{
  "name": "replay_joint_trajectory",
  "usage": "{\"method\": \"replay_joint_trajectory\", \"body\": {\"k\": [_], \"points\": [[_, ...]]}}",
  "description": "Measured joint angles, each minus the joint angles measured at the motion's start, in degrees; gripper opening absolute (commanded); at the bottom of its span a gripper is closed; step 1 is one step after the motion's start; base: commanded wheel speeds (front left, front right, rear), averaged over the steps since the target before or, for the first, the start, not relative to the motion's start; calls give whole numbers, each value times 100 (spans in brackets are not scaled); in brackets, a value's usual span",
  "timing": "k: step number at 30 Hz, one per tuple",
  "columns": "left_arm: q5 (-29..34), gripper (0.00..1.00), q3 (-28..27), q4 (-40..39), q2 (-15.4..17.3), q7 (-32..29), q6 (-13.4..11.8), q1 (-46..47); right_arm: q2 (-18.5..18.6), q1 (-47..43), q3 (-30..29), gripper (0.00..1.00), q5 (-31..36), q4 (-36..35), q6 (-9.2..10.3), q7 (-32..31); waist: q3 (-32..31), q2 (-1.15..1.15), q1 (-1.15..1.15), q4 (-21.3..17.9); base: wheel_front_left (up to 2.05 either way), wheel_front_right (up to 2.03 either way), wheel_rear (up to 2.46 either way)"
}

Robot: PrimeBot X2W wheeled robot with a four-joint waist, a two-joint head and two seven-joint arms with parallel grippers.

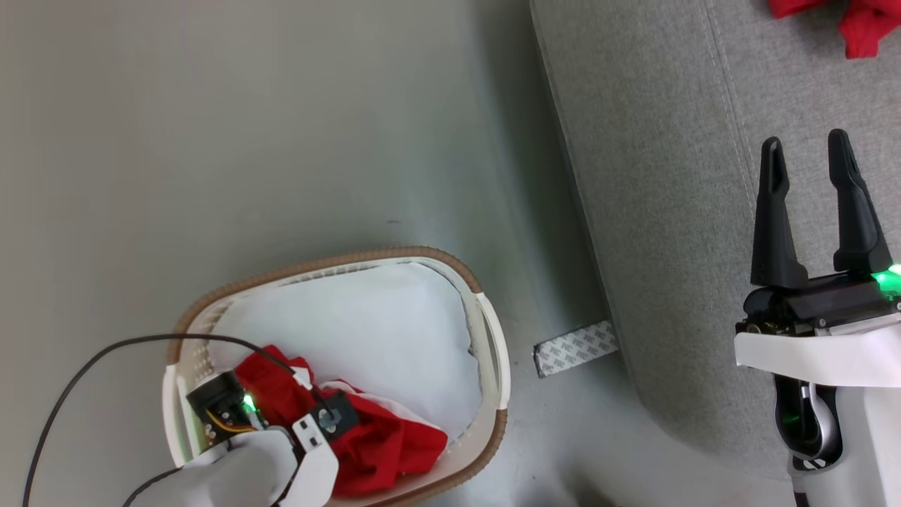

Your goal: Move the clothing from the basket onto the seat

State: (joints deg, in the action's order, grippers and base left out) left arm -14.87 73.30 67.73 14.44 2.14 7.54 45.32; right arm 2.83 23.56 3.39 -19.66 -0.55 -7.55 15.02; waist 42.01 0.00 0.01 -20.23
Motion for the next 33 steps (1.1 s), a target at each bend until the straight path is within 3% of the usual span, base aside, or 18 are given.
{"method": "replay_joint_trajectory", "body": {"k": [11, 22, 33], "points": [[-267, 0, 2, -115, -142, 353, 0, -174, -2, 32, 80, 100, 112, 183, 0, 0, -496, 0, -1, 172, 0, 0, 0], [-923, 0, -21, -235, -357, 1033, 0, -458, -4, -92, 167, 100, 207, 522, 0, 0, -1487, 0, -1, 397, 0, 0, 0], [-1577, 0, -612, -639, -648, 1287, 0, -594, -1, -450, -27, 100, 234, 769, 0, 0, -2466, 0, -1, 761, 0, 0, 0]]}}
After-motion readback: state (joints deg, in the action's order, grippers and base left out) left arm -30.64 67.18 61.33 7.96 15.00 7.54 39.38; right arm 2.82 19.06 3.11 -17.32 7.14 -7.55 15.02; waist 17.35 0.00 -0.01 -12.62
